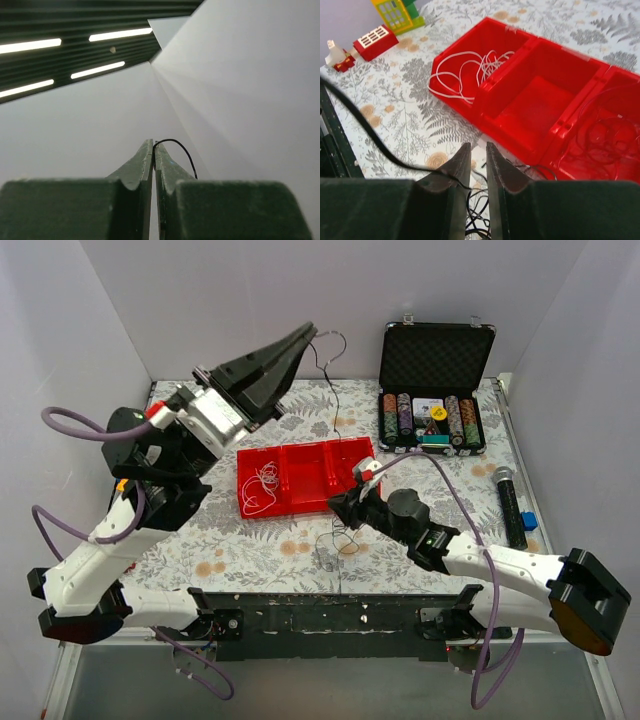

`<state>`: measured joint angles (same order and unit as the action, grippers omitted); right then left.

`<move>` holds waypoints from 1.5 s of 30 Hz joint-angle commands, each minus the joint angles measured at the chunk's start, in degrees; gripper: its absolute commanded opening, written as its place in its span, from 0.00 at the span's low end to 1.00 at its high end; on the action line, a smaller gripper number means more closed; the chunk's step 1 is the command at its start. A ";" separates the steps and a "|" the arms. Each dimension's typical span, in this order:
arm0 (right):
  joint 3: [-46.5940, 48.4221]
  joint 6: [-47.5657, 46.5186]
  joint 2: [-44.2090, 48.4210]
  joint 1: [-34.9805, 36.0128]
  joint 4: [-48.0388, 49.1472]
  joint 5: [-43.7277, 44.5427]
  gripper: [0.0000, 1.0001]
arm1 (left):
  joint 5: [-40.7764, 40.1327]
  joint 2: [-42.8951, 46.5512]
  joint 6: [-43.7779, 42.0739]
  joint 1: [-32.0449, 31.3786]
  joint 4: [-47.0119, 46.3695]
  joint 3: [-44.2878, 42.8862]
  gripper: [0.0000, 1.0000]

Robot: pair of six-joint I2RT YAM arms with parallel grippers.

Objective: Untangle the cables

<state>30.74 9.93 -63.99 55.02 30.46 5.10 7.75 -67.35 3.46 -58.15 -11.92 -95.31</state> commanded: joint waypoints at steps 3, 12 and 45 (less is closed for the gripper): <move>-6.30 6.05 -1.23 -0.18 6.81 -2.99 0.25 | 0.51 -5.50 2.69 -0.21 0.93 -16.29 0.00; -19.66 13.18 -2.28 1.05 9.27 -2.47 0.33 | 1.57 -13.77 -6.96 -0.21 -8.10 -33.36 0.00; -21.96 10.38 23.03 3.51 -10.67 5.53 0.17 | -7.84 12.75 -4.47 -0.12 19.02 13.01 0.02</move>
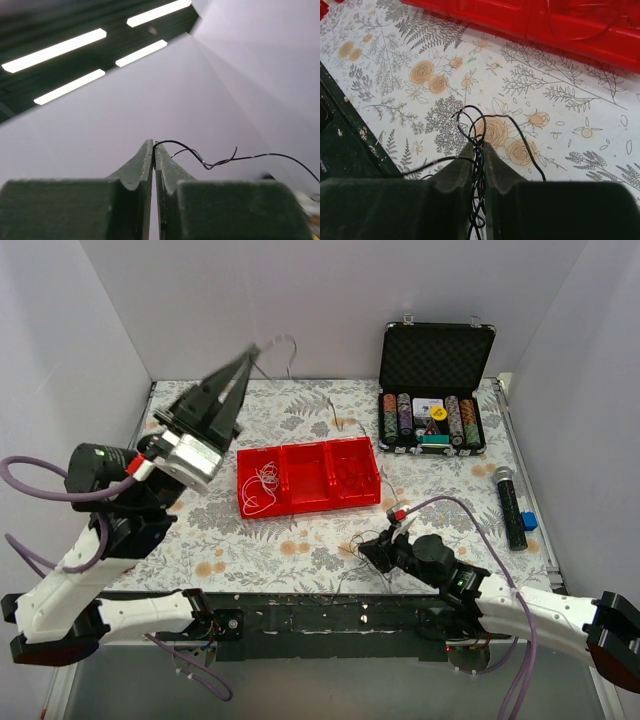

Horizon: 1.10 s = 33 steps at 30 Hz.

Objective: Untangle the cables

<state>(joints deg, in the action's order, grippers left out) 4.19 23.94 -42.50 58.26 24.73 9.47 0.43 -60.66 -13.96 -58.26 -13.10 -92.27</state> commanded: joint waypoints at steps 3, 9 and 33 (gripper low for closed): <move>5.66 -5.13 2.68 0.28 -6.62 1.16 0.11 | 4.92 9.85 17.03 -0.10 29.60 18.33 0.02; 9.34 -9.00 5.14 0.36 -13.73 3.79 0.07 | 8.10 17.32 17.22 -0.10 40.25 34.06 0.09; 21.04 -14.71 4.00 2.38 -20.69 9.33 0.02 | 25.84 -0.76 50.41 -0.10 21.99 35.93 0.95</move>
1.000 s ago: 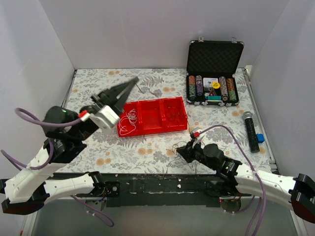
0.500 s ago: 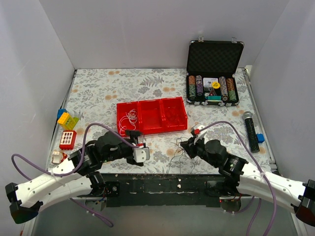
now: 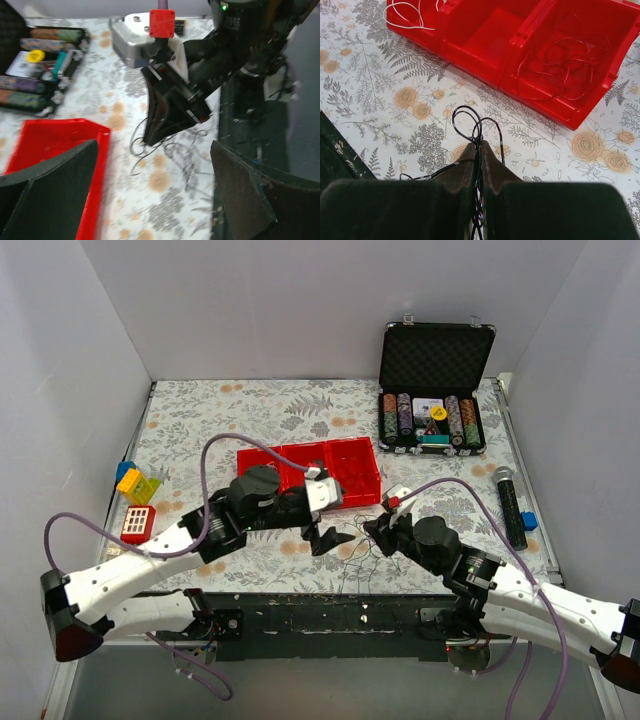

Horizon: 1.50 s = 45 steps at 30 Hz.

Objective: Untangle the cables

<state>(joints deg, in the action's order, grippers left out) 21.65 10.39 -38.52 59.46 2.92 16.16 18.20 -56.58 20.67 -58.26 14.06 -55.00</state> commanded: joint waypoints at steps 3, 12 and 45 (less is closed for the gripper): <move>4.80 -1.87 -0.76 1.97 1.48 4.22 0.02 | 10.45 -6.35 21.94 -0.10 -9.22 0.42 0.94; 6.04 -4.24 -1.99 2.94 2.88 6.69 0.01 | 10.20 -9.34 26.35 -0.10 -13.27 3.94 0.55; -1.78 2.70 1.87 3.29 2.97 7.39 0.08 | 9.75 -8.82 9.59 -0.01 -3.72 -5.45 0.00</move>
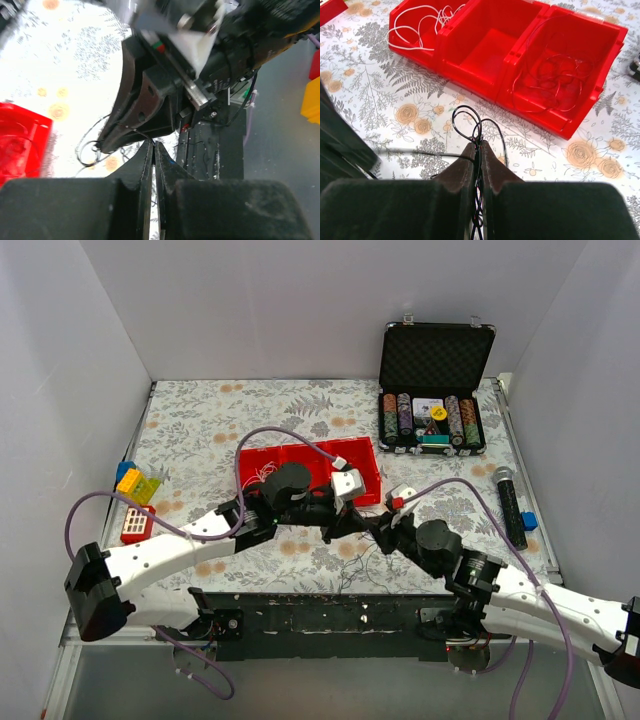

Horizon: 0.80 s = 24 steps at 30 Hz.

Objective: Untangle the cables

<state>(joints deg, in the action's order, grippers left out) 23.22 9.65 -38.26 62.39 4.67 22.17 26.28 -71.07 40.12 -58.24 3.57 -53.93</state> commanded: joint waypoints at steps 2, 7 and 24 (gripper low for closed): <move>-5.02 5.20 1.87 0.45 1.22 1.47 0.09 | 2.45 5.77 -12.51 -0.03 10.99 -10.39 0.00; -9.24 8.54 2.93 0.45 2.10 1.82 0.10 | 5.00 6.38 -15.15 -0.03 17.34 -17.95 0.00; -15.05 15.22 0.82 0.45 1.75 1.82 0.11 | -8.52 3.92 -34.65 -0.03 12.01 -46.78 0.00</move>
<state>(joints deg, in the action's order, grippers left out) 7.44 22.61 -36.64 62.74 5.28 22.83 23.66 -67.29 12.73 -58.24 22.02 -97.17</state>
